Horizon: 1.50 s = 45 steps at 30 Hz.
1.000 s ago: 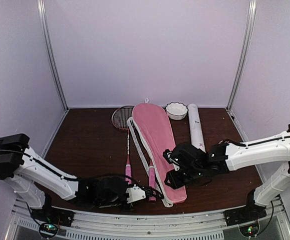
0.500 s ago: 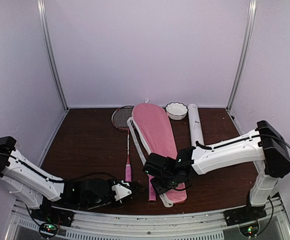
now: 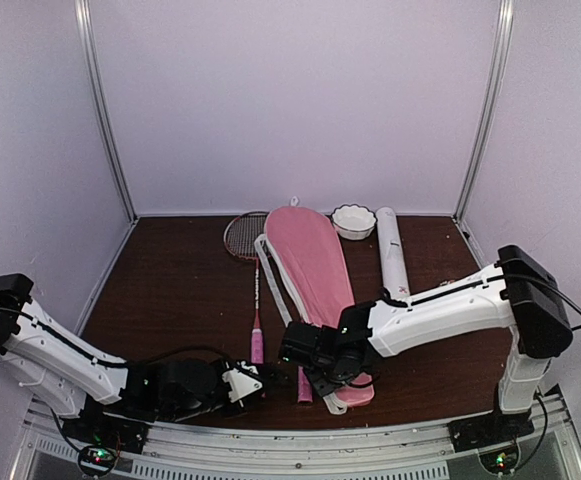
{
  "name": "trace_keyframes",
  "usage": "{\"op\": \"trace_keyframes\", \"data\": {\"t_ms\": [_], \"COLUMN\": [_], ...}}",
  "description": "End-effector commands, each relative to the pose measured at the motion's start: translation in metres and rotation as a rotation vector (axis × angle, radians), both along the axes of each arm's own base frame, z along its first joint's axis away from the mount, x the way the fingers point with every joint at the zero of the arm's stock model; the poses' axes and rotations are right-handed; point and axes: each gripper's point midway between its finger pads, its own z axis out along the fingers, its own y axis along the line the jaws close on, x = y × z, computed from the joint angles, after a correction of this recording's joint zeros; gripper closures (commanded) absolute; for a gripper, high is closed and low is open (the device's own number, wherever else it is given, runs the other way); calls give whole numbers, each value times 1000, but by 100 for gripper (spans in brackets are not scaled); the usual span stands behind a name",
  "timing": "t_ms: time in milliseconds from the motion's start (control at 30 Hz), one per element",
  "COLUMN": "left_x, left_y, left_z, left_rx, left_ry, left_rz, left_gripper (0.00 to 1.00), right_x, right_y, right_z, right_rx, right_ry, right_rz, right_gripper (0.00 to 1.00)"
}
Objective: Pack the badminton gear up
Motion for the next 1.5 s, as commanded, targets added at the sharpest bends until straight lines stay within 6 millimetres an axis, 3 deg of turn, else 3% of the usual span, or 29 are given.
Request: {"op": "trace_keyframes", "data": {"t_ms": [0, 267, 533, 867, 1100, 1467], "left_x": [0, -18, -33, -30, -25, -25], "left_y": [-2, -10, -22, -56, -60, -60], "left_z": [11, -2, -9, -26, -31, -42], "left_rx": [-59, 26, 53, 80, 77, 91], "left_ry": [-14, -49, -65, -49, 8, 34], "left_rz": [8, -82, -159, -213, -246, -252], "left_gripper": [61, 61, 66, 75, 76, 69], "right_x": [-2, 2, 6, 5, 1, 0], "right_y": [1, 9, 8, 14, 15, 19], "right_z": [-10, 9, 31, 31, 31, 30], "right_rx": [-4, 77, 244, 440, 521, 658], "right_ry": [6, -10, 6, 83, 104, 135], "right_rz": [-15, -19, -30, 6, 6, -4], "right_gripper": [75, 100, 100, 100, 100, 100]}}
